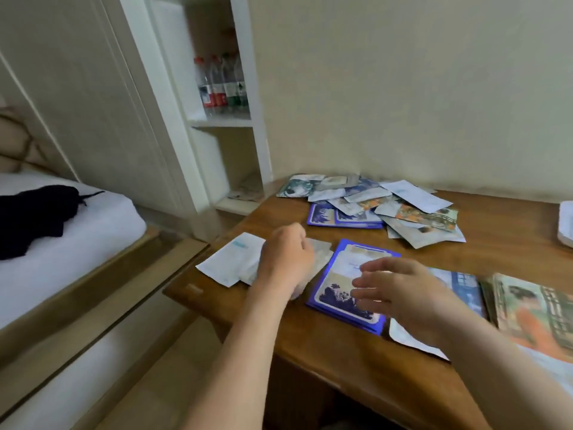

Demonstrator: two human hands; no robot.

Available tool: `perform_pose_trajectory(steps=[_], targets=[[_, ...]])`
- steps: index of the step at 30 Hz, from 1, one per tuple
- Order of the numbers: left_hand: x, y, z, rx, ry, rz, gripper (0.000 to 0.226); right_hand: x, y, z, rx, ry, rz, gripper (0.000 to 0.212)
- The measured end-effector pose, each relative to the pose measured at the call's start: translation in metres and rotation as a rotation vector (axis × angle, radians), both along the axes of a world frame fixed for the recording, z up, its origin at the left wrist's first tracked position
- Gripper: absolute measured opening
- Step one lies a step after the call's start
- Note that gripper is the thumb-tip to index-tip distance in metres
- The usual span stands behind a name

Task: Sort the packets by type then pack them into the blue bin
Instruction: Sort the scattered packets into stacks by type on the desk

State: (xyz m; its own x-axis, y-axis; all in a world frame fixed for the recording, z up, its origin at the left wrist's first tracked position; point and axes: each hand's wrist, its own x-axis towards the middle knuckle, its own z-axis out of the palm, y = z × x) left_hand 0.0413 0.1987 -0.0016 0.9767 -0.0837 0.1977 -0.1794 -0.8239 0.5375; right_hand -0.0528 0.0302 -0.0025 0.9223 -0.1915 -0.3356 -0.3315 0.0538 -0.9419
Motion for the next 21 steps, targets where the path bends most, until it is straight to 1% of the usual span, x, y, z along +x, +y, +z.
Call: perform_pose_trajectory(steps=[1,3,6,7,9,11,15,17,19,21], targets=[[0.008,0.02,-0.003,0.048,0.014,0.037,0.016,0.01,0.015,-0.003,0.03,0.027,0.012,0.014],[0.021,0.046,-0.014,0.144,0.042,0.056,0.018,0.029,0.039,-0.004,0.023,0.07,-0.002,0.018],[0.035,0.059,-0.032,0.251,0.095,0.001,0.025,0.052,0.064,-0.004,-0.051,0.099,-0.042,0.022],[0.037,0.059,-0.037,0.272,0.109,-0.02,0.026,0.058,0.07,-0.004,-0.066,0.114,-0.051,0.021],[0.039,0.059,-0.045,0.3,0.102,-0.049,0.029,0.067,0.079,-0.001,-0.08,0.151,-0.076,0.013],[0.039,0.06,-0.05,0.297,0.067,-0.065,0.03,0.073,0.085,0.001,-0.063,0.194,-0.116,0.005],[0.038,0.061,-0.052,0.272,0.064,-0.103,0.029,0.081,0.093,0.0,0.084,0.213,-0.223,0.031],[0.037,0.062,-0.049,0.264,0.078,-0.113,0.028,0.083,0.098,0.0,0.15,0.187,-0.252,0.037],[0.037,0.064,-0.044,0.219,0.093,-0.115,0.03,0.085,0.102,-0.001,0.136,0.176,-0.257,0.036],[0.037,0.067,-0.039,0.14,0.116,-0.116,0.034,0.087,0.106,-0.003,0.043,0.167,-0.254,0.027]])
